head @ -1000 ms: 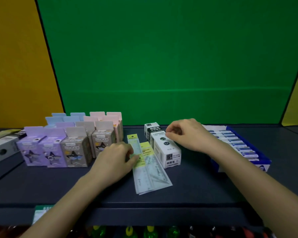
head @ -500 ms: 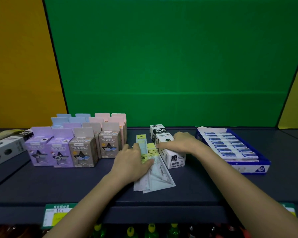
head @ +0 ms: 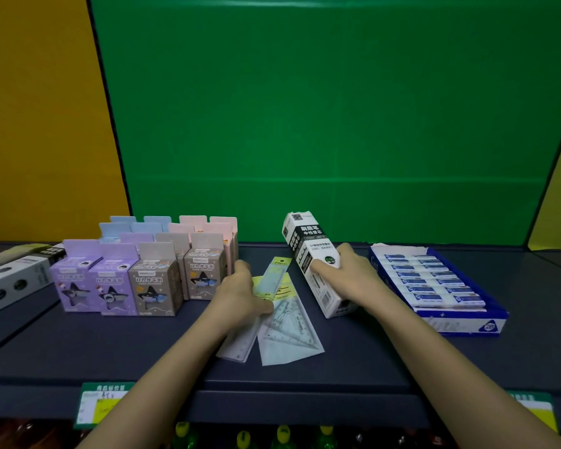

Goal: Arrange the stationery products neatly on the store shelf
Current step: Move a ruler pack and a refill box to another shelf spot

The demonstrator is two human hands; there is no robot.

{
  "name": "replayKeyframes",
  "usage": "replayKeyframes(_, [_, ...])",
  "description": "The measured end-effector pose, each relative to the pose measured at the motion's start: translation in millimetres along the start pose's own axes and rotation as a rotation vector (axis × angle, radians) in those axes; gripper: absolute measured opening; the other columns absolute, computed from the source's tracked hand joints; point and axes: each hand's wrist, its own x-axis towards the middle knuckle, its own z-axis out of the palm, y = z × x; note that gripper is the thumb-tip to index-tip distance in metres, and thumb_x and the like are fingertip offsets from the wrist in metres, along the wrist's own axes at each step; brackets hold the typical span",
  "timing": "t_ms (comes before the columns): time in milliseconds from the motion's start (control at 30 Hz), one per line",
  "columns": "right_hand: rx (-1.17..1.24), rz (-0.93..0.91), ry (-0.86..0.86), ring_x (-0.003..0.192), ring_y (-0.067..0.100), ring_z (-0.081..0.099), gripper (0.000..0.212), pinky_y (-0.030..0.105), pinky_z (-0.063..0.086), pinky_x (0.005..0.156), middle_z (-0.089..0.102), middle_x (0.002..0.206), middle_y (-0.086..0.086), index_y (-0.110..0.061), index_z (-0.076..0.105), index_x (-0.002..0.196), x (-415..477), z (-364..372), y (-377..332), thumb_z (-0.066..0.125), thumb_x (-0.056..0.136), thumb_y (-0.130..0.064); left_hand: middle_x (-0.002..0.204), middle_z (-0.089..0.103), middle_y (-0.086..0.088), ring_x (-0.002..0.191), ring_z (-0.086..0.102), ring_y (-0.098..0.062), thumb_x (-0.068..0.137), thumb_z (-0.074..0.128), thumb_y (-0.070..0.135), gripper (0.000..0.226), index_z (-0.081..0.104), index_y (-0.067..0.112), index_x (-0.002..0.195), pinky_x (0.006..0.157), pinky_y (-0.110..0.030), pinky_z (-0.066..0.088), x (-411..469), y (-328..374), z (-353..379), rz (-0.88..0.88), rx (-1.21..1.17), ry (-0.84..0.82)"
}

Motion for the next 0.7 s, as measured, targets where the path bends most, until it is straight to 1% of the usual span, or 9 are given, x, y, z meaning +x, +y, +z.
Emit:
replayKeyframes(100, [0.173,0.012,0.001,0.098,0.025,0.057,0.041,0.034,0.049,0.073,0.057,0.106,0.003,-0.019,0.04,0.105,-3,-5,4,0.058,0.078,-0.043,0.111,0.057,-0.014,0.097,0.054,-0.028,0.067,0.076,0.02,0.064,0.035,0.005,0.115,0.084,-0.038,0.049,2,1,-4,-0.033,-0.032,-0.025])
replayKeyframes(200, [0.34,0.007,-0.013,0.094,0.021,0.059,0.039,0.029,0.047,0.062,0.059,0.105,0.002,-0.019,0.042,0.105,-7,-9,6,0.06,0.078,-0.041,0.108,0.06,-0.013,0.096,0.057,-0.026,0.067,0.074,0.02,0.06,0.038,0.004,0.112,0.084,-0.038,0.049,3,2,-5,-0.05,-0.018,-0.038])
replayKeyframes(267, [0.428,-0.001,-0.018,0.094,0.021,0.061,0.04,0.032,0.051,0.065,0.061,0.107,0.002,-0.02,0.043,0.105,-9,-9,7,0.063,0.076,-0.039,0.107,0.059,-0.012,0.098,0.056,-0.027,0.067,0.072,0.024,0.053,0.044,0.005,0.108,0.084,-0.037,0.049,4,3,-5,-0.059,0.034,-0.06])
replayKeyframes(367, [0.493,-0.019,-0.033,0.098,0.019,0.062,0.045,0.043,0.054,0.083,0.061,0.11,-0.001,-0.023,0.043,0.107,-12,-9,9,0.068,0.072,-0.036,0.09,0.053,-0.008,0.081,0.049,-0.024,0.068,0.069,0.029,0.031,0.048,0.011,0.083,0.071,-0.029,0.04,4,7,-4,-0.037,0.127,-0.111])
replayKeyframes(433, [0.516,-0.022,-0.048,0.098,0.017,0.062,0.047,0.045,0.052,0.088,0.061,0.11,-0.004,-0.025,0.042,0.109,-15,-10,11,0.07,0.072,-0.033,0.082,0.05,-0.006,0.075,0.046,-0.023,0.069,0.068,0.029,0.027,0.051,0.011,0.081,0.063,-0.028,0.036,4,9,-4,-0.028,0.155,-0.125])
replayKeyframes(500, [0.538,-0.021,-0.066,0.097,0.017,0.062,0.046,0.044,0.052,0.087,0.062,0.109,-0.005,-0.026,0.042,0.11,-17,-12,12,0.07,0.073,-0.031,0.072,0.051,-0.003,0.069,0.048,-0.02,0.068,0.068,0.032,0.029,0.057,0.009,0.082,0.055,-0.028,0.034,5,9,-4,-0.02,0.16,-0.117])
replayKeyframes(600, [0.563,-0.025,-0.075,0.096,0.016,0.062,0.047,0.039,0.052,0.083,0.062,0.109,-0.005,-0.025,0.045,0.113,-21,-14,13,0.07,0.074,-0.029,0.06,0.047,0.0,0.056,0.043,-0.014,0.071,0.066,0.031,0.022,0.056,0.012,0.066,0.049,-0.025,0.03,4,8,-5,0.035,0.157,-0.127])
replayKeyframes(633, [0.577,-0.025,-0.075,0.095,0.015,0.062,0.048,0.037,0.052,0.081,0.063,0.109,-0.004,-0.024,0.046,0.115,-23,-15,14,0.07,0.074,-0.029,0.061,0.048,-0.002,0.057,0.044,-0.015,0.072,0.065,0.03,0.021,0.056,0.012,0.065,0.049,-0.025,0.03,3,8,-6,0.057,0.151,-0.13])
replayKeyframes(700, [0.616,-0.032,-0.079,0.094,0.014,0.063,0.051,0.033,0.051,0.076,0.064,0.11,-0.004,-0.021,0.048,0.12,-26,-17,15,0.07,0.075,-0.027,0.071,0.056,-0.008,0.064,0.049,-0.018,0.076,0.064,0.028,0.021,0.061,0.007,0.075,0.054,-0.027,0.034,-1,8,-7,0.106,0.111,-0.133])
